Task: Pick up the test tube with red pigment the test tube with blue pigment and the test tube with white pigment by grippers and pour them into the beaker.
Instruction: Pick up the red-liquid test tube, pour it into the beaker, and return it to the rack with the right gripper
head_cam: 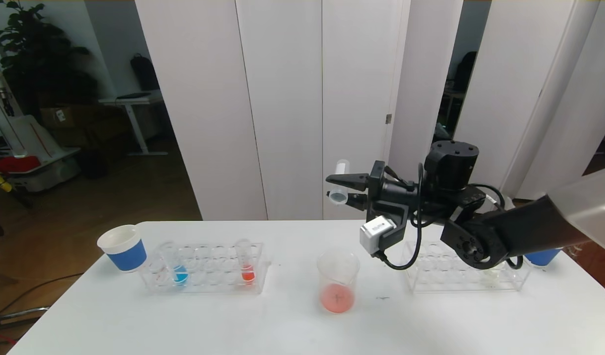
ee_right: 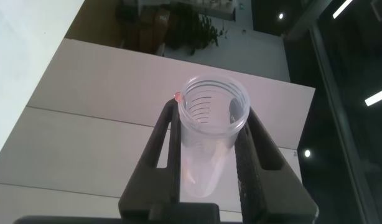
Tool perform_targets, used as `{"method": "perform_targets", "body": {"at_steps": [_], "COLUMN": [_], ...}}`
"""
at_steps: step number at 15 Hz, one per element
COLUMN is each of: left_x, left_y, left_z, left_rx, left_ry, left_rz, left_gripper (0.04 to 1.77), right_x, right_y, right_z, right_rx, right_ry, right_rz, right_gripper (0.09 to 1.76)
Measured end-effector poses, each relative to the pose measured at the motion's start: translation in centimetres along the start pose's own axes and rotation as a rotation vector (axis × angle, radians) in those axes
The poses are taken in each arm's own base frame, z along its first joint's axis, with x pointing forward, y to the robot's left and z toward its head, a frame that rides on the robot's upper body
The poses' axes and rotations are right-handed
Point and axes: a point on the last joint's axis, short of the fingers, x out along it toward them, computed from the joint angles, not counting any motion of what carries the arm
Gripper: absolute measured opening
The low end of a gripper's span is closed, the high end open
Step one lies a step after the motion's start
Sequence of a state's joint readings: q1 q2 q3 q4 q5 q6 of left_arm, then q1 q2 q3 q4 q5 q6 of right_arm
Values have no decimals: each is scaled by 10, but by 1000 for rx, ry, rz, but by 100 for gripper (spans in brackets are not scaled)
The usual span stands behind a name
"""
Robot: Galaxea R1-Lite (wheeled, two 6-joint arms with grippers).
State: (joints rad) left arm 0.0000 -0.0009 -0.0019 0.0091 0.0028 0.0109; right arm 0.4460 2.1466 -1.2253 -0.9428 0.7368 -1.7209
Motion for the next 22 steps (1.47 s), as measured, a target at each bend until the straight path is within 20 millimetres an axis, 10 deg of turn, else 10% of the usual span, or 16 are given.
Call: {"method": "perform_targets", "body": {"at_steps": [10,22], "left_x": [0,0], "left_y": [0,0], "left_z": [0,0], "left_rx": [0,0], "left_ry": [0,0], "left_rz": [0,0], "left_gripper": [175,175], "right_x": [-13,-16], "right_y": [-32,-37], "right_z": [-3,25], "right_rx": [168,1246], "right_ry": [158,669], "right_rz": [-50,-503], "right_gripper": [58,58]}}
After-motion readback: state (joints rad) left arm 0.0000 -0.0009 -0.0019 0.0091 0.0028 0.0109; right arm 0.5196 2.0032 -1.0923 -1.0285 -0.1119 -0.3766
